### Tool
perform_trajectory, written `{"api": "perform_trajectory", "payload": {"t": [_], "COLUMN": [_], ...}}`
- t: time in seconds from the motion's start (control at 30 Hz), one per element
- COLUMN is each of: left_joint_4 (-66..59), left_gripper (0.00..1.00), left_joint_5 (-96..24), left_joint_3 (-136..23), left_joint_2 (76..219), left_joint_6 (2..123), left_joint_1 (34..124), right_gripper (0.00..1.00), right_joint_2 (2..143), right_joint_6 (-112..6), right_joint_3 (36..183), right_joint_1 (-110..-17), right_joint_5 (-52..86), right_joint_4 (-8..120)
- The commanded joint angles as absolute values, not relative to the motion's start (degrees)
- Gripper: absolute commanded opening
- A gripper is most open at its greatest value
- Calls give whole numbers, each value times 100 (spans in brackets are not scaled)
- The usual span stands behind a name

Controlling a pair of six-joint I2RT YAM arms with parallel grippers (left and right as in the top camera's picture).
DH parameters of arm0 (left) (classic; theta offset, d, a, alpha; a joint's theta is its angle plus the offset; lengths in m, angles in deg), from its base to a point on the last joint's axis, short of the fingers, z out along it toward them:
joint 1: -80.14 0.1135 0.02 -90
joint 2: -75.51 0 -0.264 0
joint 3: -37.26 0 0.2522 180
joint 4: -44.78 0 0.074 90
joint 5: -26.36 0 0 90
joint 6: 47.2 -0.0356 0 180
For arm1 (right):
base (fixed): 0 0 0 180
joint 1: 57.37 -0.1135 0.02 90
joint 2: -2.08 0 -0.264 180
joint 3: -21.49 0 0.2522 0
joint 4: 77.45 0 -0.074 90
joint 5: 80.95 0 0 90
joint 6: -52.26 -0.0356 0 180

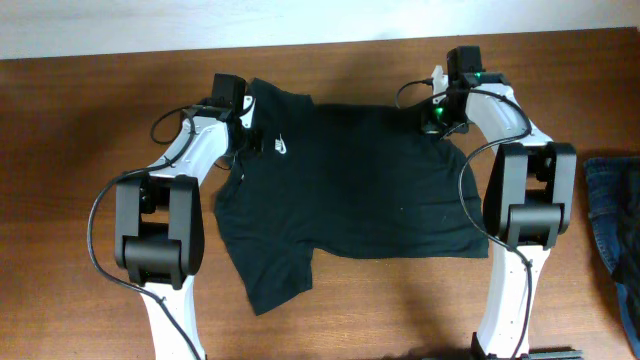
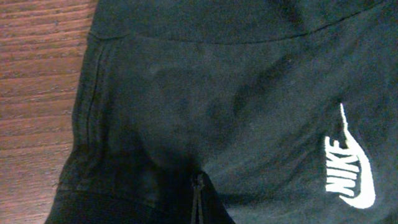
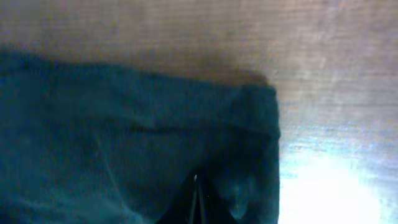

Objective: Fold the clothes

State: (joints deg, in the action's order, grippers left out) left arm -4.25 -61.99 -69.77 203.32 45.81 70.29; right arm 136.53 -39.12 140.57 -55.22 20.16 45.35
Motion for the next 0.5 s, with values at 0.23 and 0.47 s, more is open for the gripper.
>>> {"api": "perform_trajectory", "payload": {"t": [0.23,0.47], "left_joint_4": [-565,-565], "left_gripper": [1,1], "left_joint_5": [-6216,-6216], "left_joint_3": [-6735,-6735], "left_joint_2": [20515,20515], "left_joint_6": [4576,4576], "left_joint_1": [7016,7018], "right_gripper": [4,4], "right_joint_2": [14383,14385], "right_joint_6": [-3969,-3974], "right_joint_3": [14102,14102], "right_joint_1": [-5498,-5419], "right_joint_5": [1267,895], "right_joint_4": [5387,5494]}}
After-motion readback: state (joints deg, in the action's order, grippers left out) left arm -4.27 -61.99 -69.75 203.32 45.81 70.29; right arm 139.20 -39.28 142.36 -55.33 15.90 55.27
